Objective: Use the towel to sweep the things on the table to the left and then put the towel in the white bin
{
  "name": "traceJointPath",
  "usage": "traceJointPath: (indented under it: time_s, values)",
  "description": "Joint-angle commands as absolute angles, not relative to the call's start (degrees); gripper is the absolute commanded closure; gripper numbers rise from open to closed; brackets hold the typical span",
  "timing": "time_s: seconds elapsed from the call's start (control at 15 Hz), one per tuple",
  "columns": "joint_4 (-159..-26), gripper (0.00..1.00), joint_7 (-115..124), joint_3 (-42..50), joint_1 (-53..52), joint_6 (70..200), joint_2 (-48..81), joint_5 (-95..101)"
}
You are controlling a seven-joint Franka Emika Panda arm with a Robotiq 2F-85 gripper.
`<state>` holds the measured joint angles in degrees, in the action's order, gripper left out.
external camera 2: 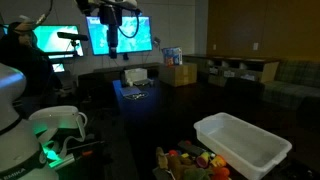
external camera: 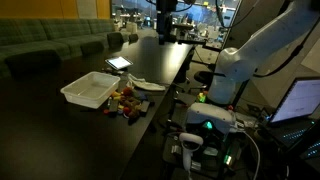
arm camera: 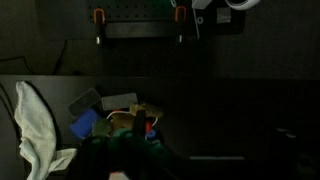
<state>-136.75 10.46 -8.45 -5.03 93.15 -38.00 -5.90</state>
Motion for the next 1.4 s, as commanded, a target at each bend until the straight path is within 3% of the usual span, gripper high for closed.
traceJointPath:
  time_s: [0.0,0.67,1.33]
  values:
    - [-136.41,0.0,10.39,-8.55,-4.88,93.02,-38.06,-5.94]
    - [-137.91,0.0,7.11,-5.17,-1.86,99.0,-35.09,-1.41]
    - [-137.9,0.0,-7.8,7.66,5.14,132.08,-12.5,8.0]
